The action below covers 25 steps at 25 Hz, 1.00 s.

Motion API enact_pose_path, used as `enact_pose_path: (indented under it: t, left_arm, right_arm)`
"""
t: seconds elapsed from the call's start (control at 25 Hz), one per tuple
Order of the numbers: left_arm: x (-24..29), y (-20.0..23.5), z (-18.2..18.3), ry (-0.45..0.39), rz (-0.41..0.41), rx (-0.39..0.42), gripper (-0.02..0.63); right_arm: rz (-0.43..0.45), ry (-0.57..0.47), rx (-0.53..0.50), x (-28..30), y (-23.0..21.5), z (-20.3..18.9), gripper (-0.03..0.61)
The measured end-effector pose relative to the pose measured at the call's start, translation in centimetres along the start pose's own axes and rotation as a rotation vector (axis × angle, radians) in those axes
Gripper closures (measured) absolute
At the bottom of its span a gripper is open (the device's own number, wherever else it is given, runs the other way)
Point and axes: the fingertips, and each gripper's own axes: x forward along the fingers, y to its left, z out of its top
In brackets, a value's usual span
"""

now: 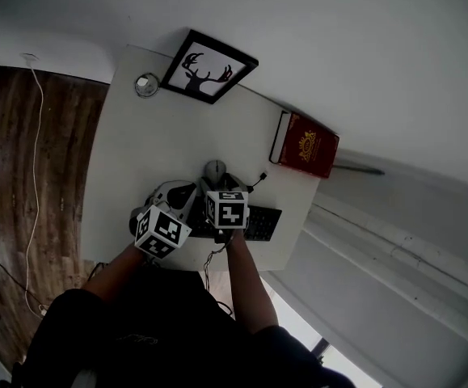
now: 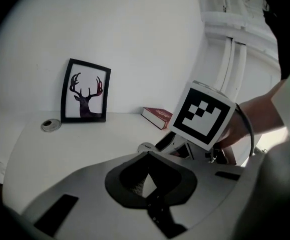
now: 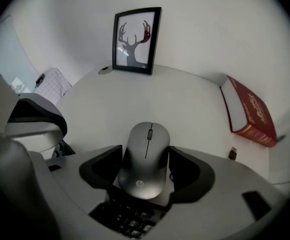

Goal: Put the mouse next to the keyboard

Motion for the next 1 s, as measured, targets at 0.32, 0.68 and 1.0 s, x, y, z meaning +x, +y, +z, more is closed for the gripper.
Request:
enact_pose_path:
  t: [0.32, 0.68, 1.0]
  left_arm:
    - [0.2, 0.6, -0.3, -0.016, 0.008, -0.051, 0.614]
    - [-1.1, 0.3, 0.0, -0.032, 0.026, -0.034, 0.614]
    - [-3.3, -0.5, 0.6, -0.078, 0.067, -0.031, 0.614]
  right_arm:
    - [0.052, 0.056, 0.006, 0.8, 0.1, -0.1, 0.272]
    - [0.051, 0.011, -0.044, 0.3, 0.0, 0.0, 0.276]
    - [0.069, -0.171, -0.148, -4.4, 1.8, 1.9, 0.278]
